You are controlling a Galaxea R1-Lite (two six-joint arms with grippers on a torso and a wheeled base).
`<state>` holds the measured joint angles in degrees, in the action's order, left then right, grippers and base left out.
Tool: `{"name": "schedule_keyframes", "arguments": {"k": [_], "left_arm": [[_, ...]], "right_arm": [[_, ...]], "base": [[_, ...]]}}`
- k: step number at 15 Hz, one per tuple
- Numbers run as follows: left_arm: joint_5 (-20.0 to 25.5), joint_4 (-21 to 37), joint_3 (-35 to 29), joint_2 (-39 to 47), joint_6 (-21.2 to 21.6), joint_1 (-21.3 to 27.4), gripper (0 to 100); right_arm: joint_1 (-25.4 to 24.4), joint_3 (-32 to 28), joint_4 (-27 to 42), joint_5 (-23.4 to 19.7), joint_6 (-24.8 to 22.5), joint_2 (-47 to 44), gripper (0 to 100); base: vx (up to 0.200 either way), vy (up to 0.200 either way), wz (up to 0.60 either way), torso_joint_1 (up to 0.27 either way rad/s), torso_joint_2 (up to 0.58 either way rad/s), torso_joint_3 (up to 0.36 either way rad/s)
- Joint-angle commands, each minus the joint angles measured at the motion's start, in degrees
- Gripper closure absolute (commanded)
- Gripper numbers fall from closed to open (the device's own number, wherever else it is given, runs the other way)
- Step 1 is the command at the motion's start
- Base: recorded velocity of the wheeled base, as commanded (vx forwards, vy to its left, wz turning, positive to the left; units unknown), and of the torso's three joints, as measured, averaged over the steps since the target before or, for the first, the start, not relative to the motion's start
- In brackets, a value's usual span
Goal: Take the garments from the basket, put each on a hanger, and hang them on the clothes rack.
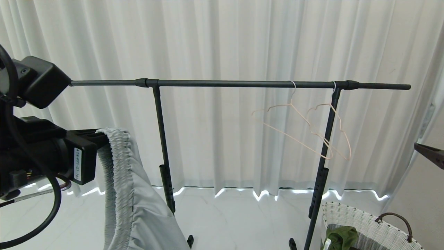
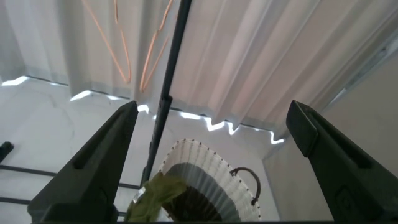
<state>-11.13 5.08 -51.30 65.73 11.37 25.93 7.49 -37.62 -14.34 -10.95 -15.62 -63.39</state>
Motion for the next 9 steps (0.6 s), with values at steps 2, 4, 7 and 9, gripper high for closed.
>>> {"name": "schedule_keyframes", "arguments": {"k": [2, 4, 7, 9], "left_arm": [[0.0, -0.3, 0.1, 0.1, 0.0, 0.0, 100], [0.0, -2.3, 0.7, 0.2, 0.0, -0.3, 100], [0.0, -5.4, 2.6, 0.0, 0.0, -1.2, 100], [0.0, -7.0, 3.7, -0.2, 0.5, -1.9, 100]], "right_arm": [[0.1, 0.3, -0.7, 0.0, -1.4, -0.3, 0], [0.1, 0.0, -0.7, -0.1, -2.2, -0.9, 0], [0.1, -1.5, -0.6, -0.3, -2.0, -3.1, 0], [-0.2, -2.8, -0.4, -0.6, -0.3, -4.4, 0]], "base": [[0.0, 0.0, 0.0, 0.215, -0.48, -0.266], [0.0, 0.0, 0.0, 0.088, -0.21, -0.117], [0.0, 0.0, 0.0, 0.015, -0.03, -0.017], [0.0, 0.0, 0.0, 0.0, 0.0, 0.0]]}}
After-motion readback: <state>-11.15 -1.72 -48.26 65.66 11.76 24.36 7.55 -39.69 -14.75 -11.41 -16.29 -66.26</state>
